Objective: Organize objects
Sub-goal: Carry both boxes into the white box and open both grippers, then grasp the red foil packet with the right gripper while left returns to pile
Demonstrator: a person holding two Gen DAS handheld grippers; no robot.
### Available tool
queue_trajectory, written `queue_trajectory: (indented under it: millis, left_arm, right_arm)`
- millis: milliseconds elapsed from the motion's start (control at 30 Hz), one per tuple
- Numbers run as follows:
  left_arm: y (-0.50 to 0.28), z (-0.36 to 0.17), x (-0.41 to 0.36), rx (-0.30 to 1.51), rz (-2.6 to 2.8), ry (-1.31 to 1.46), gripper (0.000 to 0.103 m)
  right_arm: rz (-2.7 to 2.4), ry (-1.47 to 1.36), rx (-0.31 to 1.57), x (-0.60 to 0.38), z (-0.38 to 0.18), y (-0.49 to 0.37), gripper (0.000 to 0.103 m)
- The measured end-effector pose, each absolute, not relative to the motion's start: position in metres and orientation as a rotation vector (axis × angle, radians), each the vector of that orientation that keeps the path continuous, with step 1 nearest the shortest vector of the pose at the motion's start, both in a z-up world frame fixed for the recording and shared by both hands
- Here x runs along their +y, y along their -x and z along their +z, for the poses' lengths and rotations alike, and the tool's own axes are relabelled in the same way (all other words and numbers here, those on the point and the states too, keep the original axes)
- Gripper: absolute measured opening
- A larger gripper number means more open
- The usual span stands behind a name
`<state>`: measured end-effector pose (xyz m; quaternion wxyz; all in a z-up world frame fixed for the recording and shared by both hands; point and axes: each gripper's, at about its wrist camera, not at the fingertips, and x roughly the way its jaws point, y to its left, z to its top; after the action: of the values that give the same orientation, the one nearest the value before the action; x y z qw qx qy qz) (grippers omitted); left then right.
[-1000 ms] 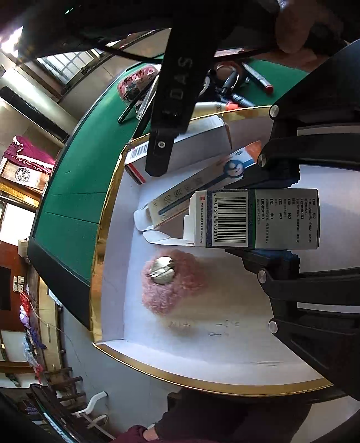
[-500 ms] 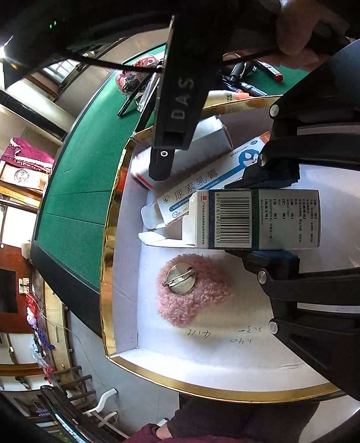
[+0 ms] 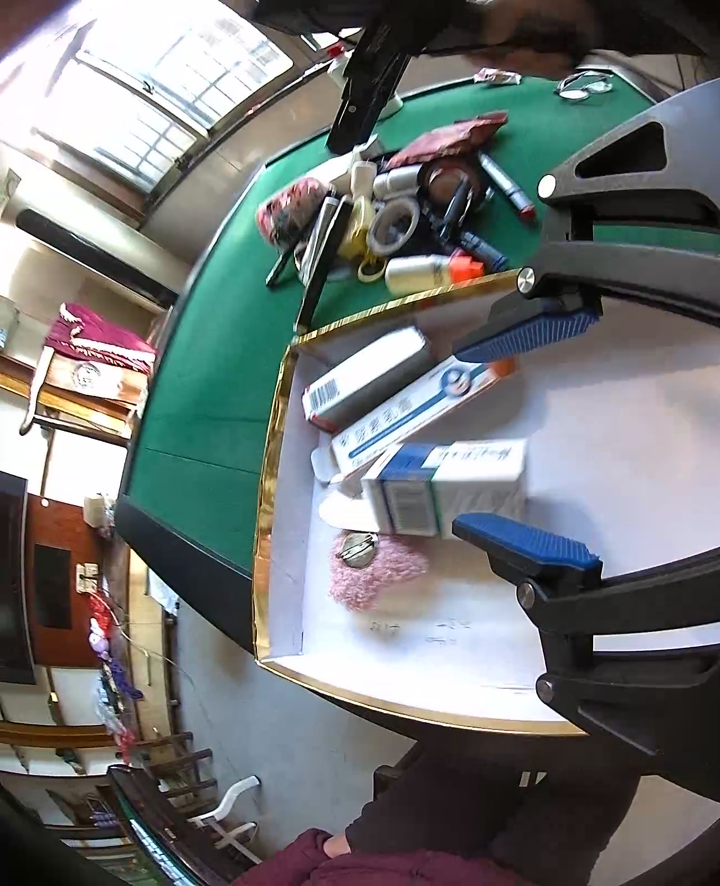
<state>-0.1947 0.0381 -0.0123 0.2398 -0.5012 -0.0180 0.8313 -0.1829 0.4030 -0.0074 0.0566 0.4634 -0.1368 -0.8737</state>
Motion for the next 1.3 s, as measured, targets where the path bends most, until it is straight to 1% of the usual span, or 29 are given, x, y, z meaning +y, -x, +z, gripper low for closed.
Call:
queue_trajectory:
  millis: [67, 167, 267, 333, 367, 467, 500, 533, 567, 667, 767, 800, 833, 867, 933, 1000, 1100, 1200, 1267, 1300]
  left_arm:
    - [0.183, -0.008, 0.042, -0.037, 2.27, 1.356, 0.051]
    - [0.165, -0.011, 0.059, -0.002, 2.226, 1.364, 0.051]
    - [0.147, -0.01, 0.079, 0.036, 2.199, 1.364, 0.051]
    - [0.136, -0.011, 0.09, 0.06, 2.172, 1.366, 0.051]
    - [0.13, -0.011, 0.094, 0.068, 2.162, 1.366, 0.051]
    - [0.116, -0.013, 0.104, 0.065, 2.135, 1.381, 0.051]
    - [0.112, -0.015, 0.107, 0.067, 2.123, 1.388, 0.051]
    - [0.109, -0.016, 0.112, 0.075, 2.114, 1.389, 0.051]
    - [0.106, -0.016, 0.116, 0.085, 2.11, 1.386, 0.051]
    - [0.099, -0.012, 0.129, 0.121, 2.101, 1.368, 0.051]
    - [0.093, -0.007, 0.138, 0.157, 2.082, 1.341, 0.051]
    - [0.091, -0.005, 0.142, 0.175, 2.08, 1.324, 0.051]
    - [0.089, -0.003, 0.146, 0.196, 2.073, 1.311, 0.051]
    - [0.087, -0.002, 0.15, 0.22, 2.062, 1.296, 0.051]
    - [0.086, 0.0, 0.16, 0.254, 2.036, 1.271, 0.051]
    - [0.084, 0.0, 0.174, 0.306, 1.989, 1.238, 0.051]
    - [0.082, -0.001, 0.199, 0.395, 1.92, 1.19, 0.051]
    - [0.08, -0.014, 0.231, 0.522, 1.825, 1.151, 0.051]
    - [0.081, -0.027, 0.25, 0.629, 1.792, 1.156, 0.05]
    - [0.082, -0.034, 0.258, 0.658, 1.772, 1.168, 0.043]
  right_arm:
    - [-2.683, -1.462, -0.524, 0.462, -0.016, 0.175, 0.076]
    - [-2.647, -1.548, -0.74, 0.537, -0.042, 0.17, 0.076]
    - [-2.5, -1.564, -0.952, 0.571, -0.073, 0.162, 0.076]
    - [-2.393, -1.545, -0.986, 0.569, -0.082, 0.152, 0.076]
    - [-2.358, -1.539, -0.932, 0.559, -0.082, 0.145, 0.078]
    - [-2.29, -1.544, -0.76, 0.525, -0.076, 0.125, 0.078]
    - [-2.294, -1.556, -0.65, 0.512, -0.073, 0.118, 0.077]
    - [-2.351, -1.58, -0.48, 0.496, -0.067, 0.112, 0.077]
    - [-2.383, -1.582, -0.377, 0.487, -0.064, 0.109, 0.077]
    - [-2.371, -1.578, -0.199, 0.462, -0.057, 0.11, 0.08]
    - [-2.37, -1.629, 0.03, 0.446, -0.066, 0.116, 0.08]
    - [-2.362, -1.666, 0.081, 0.449, -0.077, 0.12, 0.08]
    - [-2.354, -1.704, 0.091, 0.449, -0.084, 0.123, 0.079]
    - [-2.344, -1.708, 0.054, 0.451, -0.088, 0.121, 0.066]
    - [-2.363, -1.706, 0.004, 0.457, -0.09, 0.114, 0.06]
    - [-2.387, -1.735, -0.117, 0.469, -0.089, 0.102, 0.053]
    - [-2.443, -1.761, -0.347, 0.49, -0.084, 0.065, 0.052]
    - [-2.481, -1.755, -0.477, 0.5, -0.083, 0.024, 0.052]
    - [-2.487, -1.764, -0.505, 0.5, -0.083, 0.007, 0.052]
    - [-2.49, -1.772, -0.516, 0.501, -0.083, 0.001, 0.052]
